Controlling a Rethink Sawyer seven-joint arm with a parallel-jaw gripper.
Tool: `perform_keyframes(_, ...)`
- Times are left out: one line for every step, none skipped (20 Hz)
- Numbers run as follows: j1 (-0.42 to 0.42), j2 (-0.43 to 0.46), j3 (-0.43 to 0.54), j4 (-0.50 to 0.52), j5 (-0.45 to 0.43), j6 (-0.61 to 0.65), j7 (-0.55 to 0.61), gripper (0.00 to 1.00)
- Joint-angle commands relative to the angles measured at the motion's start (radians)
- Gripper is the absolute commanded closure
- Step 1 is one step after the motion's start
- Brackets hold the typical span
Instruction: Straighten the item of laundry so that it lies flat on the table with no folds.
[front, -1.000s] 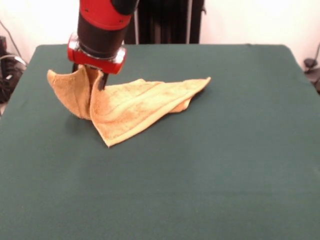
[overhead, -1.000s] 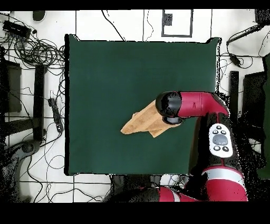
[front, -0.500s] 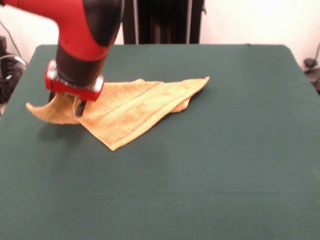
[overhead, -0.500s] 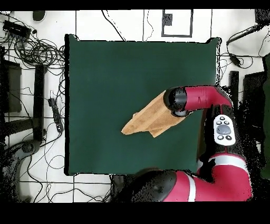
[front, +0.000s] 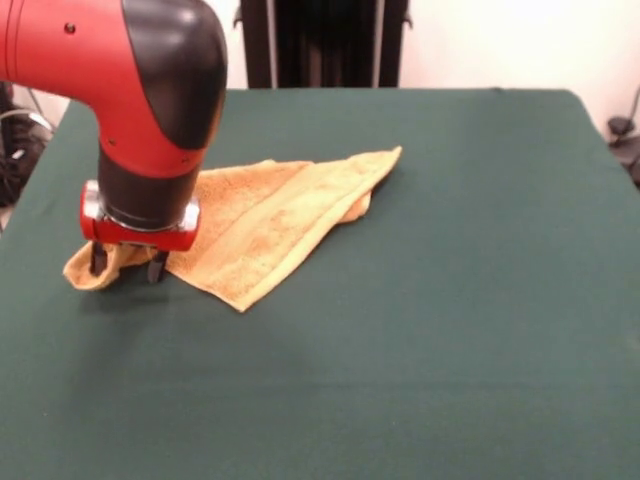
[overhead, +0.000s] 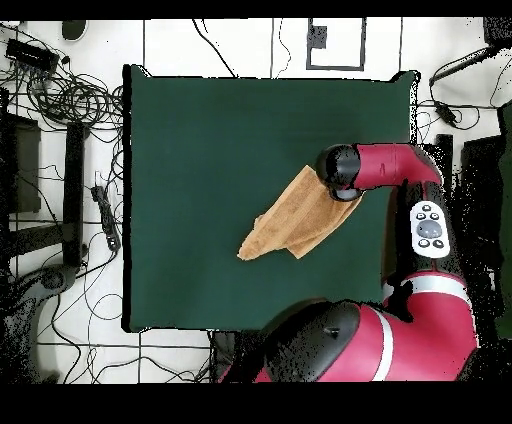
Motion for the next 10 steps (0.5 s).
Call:
perform_keyframes(0.043,0.097,0.262,-0.192,-0.013,0.022,-0.464,0.00)
perform_keyframes(0.044,0.099,0.270,-0.203,-0.011,0.025,-0.480,0.00)
perform_keyframes(0.041,0.100,0.288,-0.210,-0.005,0.020,-0.510,0.00)
perform_keyframes(0.034,0.101,0.309,-0.211,0.000,-0.001,-0.534,0.00)
perform_keyframes(0.029,0.103,0.329,-0.216,0.007,-0.006,-0.565,0.00)
perform_keyframes(0.030,0.105,0.337,-0.224,0.010,-0.008,-0.579,0.00)
perform_keyframes(0.034,0.111,0.344,-0.242,0.011,0.012,-0.599,0.00)
perform_keyframes(0.047,0.114,0.330,-0.265,0.007,0.049,-0.593,0.00)
perform_keyframes(0.061,0.118,0.317,-0.289,0.002,0.086,-0.587,0.00)
perform_keyframes(0.074,0.118,0.296,-0.302,-0.003,0.116,-0.559,0.00)
